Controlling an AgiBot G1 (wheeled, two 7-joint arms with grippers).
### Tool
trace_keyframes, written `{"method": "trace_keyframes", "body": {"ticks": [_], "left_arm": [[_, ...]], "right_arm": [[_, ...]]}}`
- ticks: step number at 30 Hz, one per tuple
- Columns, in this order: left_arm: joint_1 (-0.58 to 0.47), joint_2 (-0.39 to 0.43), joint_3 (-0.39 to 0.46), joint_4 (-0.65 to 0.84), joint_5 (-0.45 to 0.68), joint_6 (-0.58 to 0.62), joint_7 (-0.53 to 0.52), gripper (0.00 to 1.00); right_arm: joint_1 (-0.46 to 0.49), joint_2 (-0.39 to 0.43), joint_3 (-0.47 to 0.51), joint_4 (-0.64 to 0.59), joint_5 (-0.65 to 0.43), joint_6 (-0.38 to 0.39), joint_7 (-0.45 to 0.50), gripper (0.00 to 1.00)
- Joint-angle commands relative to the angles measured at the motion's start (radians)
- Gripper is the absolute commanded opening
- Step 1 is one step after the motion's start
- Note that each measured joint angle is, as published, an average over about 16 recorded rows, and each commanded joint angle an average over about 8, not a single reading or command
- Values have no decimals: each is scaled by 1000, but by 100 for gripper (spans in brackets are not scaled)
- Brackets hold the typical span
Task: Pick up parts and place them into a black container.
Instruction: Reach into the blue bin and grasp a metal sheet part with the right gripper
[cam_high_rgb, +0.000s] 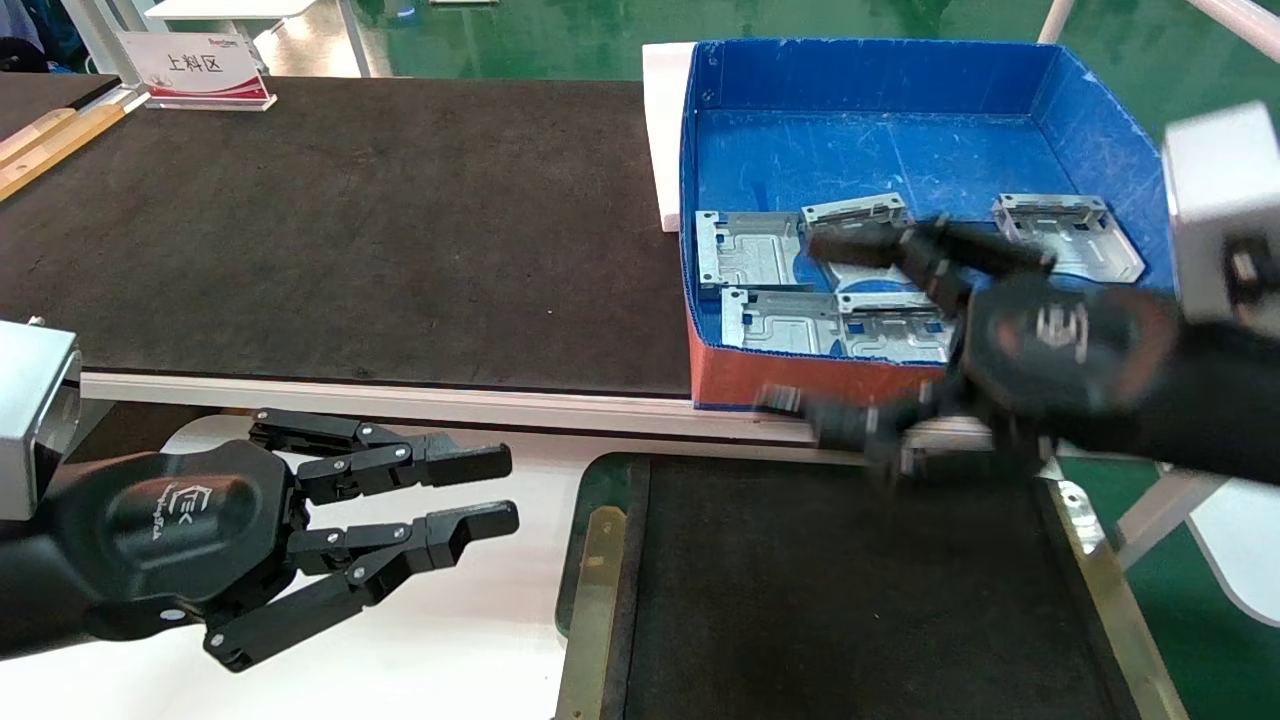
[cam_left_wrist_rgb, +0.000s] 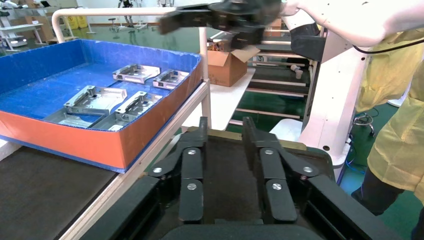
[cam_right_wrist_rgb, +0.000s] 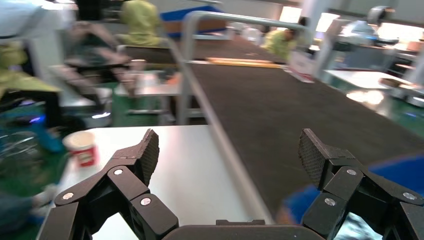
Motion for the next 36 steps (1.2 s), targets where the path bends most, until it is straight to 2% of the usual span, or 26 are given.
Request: {"method": "trace_keyframes", "body": {"ticks": [1,13,22,28,36], "left_arm": [[0,0,0,0,0,0,0,100],[0,0,0,0,0,0,0,100],[0,0,0,0,0,0,0,100],[0,0,0,0,0,0,0,100],[0,0,0,0,0,0,0,100]], "right_arm": [[26,-9,-5,-36,-26,20,-2,100],[208,-88,-42,-446,-173,111,-104,100],[334,-175,-66,-769,-249,235,-177,100],[402,-233,-81,-929,-283,342,-180,100],[480,-292,-116,-1064,-340,470,-131,100]]}}
